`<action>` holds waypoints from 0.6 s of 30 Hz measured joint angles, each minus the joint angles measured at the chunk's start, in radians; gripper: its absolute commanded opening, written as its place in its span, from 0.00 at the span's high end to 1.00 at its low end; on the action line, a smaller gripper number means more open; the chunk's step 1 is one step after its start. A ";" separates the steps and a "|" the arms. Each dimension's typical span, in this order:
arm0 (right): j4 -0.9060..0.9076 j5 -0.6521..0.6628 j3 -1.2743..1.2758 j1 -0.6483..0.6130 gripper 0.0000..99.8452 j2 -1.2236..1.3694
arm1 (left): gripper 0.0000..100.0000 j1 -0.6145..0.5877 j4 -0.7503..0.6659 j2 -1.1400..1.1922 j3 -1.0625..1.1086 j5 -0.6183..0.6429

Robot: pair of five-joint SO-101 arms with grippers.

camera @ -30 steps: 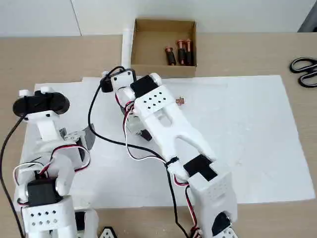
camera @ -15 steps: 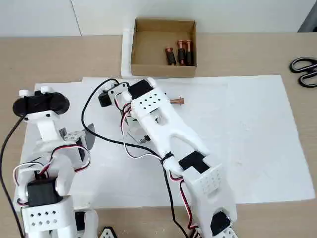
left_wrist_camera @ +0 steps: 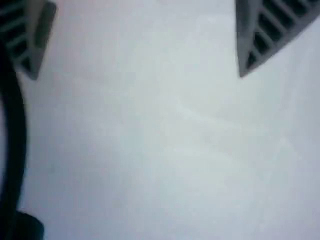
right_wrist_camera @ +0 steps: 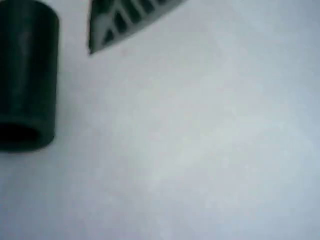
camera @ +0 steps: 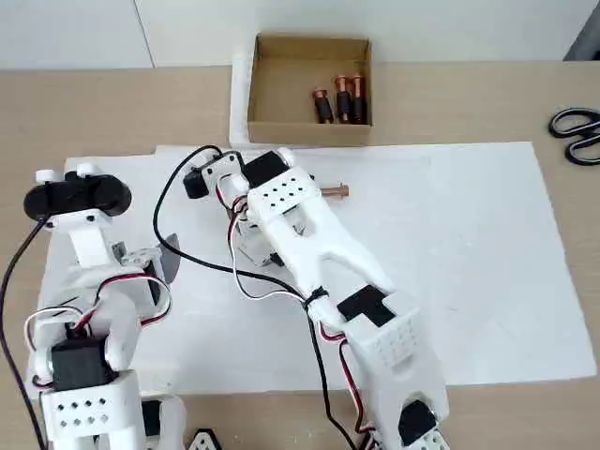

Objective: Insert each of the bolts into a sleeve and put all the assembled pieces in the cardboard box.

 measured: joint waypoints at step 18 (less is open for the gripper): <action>-0.015 0.000 -0.021 -0.014 0.87 0.098 | 0.76 0.000 0.000 0.000 0.002 0.000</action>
